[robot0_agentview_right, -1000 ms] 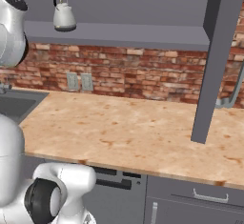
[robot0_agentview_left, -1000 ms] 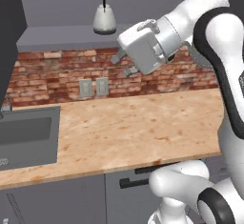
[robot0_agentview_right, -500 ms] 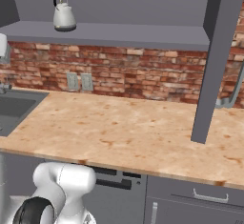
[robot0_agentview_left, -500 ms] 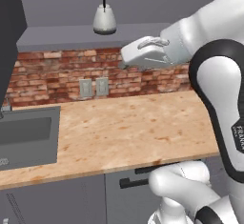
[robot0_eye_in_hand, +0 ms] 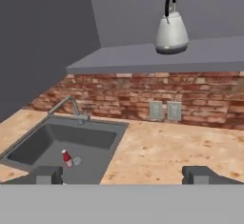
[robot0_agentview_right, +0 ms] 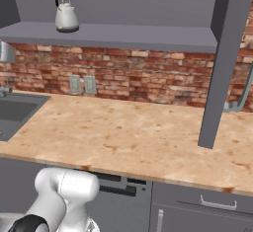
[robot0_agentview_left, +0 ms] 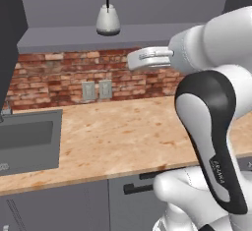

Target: Open the cabinet, pick the kettle from the cabinet, and place it in the sink.

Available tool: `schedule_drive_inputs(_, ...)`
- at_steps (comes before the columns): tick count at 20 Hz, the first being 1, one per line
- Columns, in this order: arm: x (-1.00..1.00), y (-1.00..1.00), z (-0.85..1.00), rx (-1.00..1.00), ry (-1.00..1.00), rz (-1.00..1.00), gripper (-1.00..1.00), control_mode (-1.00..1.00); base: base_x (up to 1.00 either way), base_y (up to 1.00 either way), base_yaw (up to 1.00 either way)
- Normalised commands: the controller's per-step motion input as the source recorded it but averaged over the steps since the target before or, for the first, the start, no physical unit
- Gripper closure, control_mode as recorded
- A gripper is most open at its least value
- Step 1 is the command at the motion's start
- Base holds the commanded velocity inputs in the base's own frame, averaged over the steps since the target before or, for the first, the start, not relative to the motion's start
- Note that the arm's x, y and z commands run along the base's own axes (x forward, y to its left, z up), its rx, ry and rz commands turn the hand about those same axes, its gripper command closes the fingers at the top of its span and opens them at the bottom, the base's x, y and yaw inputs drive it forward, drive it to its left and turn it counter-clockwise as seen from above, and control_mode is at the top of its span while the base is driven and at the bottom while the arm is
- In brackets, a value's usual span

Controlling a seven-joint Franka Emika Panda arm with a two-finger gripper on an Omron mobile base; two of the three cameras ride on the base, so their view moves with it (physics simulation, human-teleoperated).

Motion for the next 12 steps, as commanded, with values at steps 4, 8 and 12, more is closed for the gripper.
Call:
schedule_drive_inputs(4, 0.14, -0.19, 0.22, -0.02, -0.02, -0.26, -1.00, -1.00, 0.00, 0.00, 0.00)
schedule_drive_inputs(8, 0.23, -0.12, 0.20, -0.04, -0.06, -0.25, -1.00, -1.00, 0.00, 0.00, 0.00)
schedule_drive_inputs(12, 0.30, -0.08, 0.05, -0.07, -0.12, -0.15, -1.00, -1.00, 0.00, 0.00, 0.00)
